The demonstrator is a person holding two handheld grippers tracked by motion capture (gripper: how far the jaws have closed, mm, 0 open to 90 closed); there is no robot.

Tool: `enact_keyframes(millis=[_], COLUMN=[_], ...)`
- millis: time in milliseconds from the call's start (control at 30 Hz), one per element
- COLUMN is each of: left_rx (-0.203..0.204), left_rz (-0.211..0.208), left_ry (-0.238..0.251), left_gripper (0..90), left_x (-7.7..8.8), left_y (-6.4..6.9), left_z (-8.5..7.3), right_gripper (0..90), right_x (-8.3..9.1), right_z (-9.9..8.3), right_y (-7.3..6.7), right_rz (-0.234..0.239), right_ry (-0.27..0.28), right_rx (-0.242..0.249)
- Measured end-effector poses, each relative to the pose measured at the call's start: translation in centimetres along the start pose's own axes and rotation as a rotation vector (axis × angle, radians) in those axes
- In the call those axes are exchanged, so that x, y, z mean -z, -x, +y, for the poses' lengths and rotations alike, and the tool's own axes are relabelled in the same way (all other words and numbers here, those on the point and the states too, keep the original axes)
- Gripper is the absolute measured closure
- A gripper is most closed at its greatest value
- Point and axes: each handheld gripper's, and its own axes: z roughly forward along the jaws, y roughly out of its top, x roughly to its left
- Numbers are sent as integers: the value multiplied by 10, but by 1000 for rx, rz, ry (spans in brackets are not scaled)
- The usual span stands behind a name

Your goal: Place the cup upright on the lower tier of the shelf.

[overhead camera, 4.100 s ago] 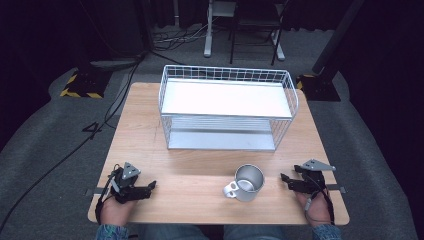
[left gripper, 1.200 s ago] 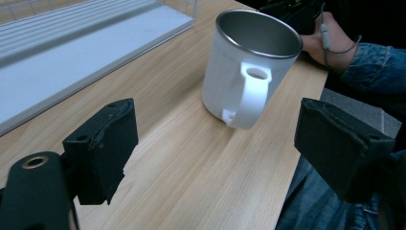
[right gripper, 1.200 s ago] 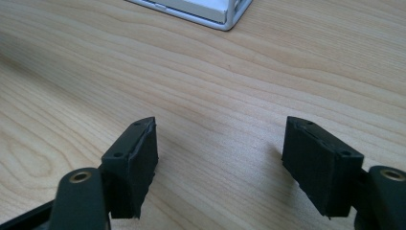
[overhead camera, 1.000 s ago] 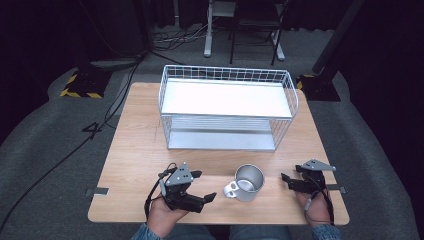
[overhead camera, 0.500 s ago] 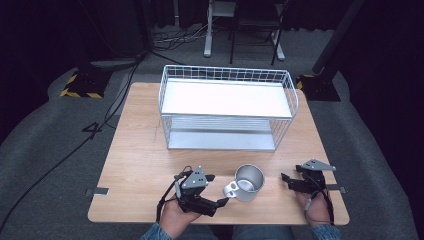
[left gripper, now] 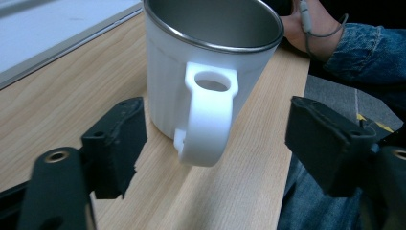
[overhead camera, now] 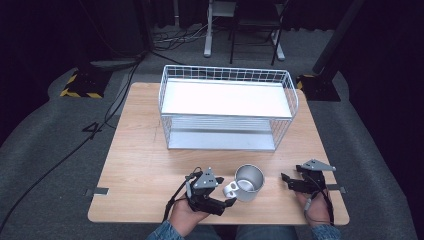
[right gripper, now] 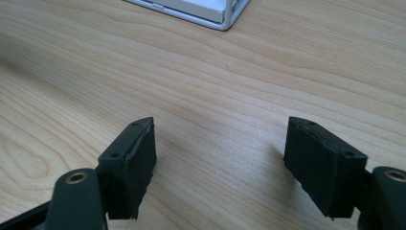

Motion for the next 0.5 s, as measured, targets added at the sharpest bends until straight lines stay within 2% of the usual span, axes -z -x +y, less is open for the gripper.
enact_keyframes(millis=[200, 300, 500], left_rx=[4, 0, 2], left_rz=[-18, -15, -13], left_ry=[-16, -24, -32], left_gripper=[409, 445, 608], left_x=[-6, -9, -10], left_y=[-3, -4, -4], left_z=[0, 1, 3], right_gripper=[270, 270, 270], right_x=[0, 0, 0], right_z=[0, 0, 0], right_y=[0, 0, 0], right_rz=[-1, -3, -2], right_ry=[0, 0, -1], right_rx=[-4, -3, -7])
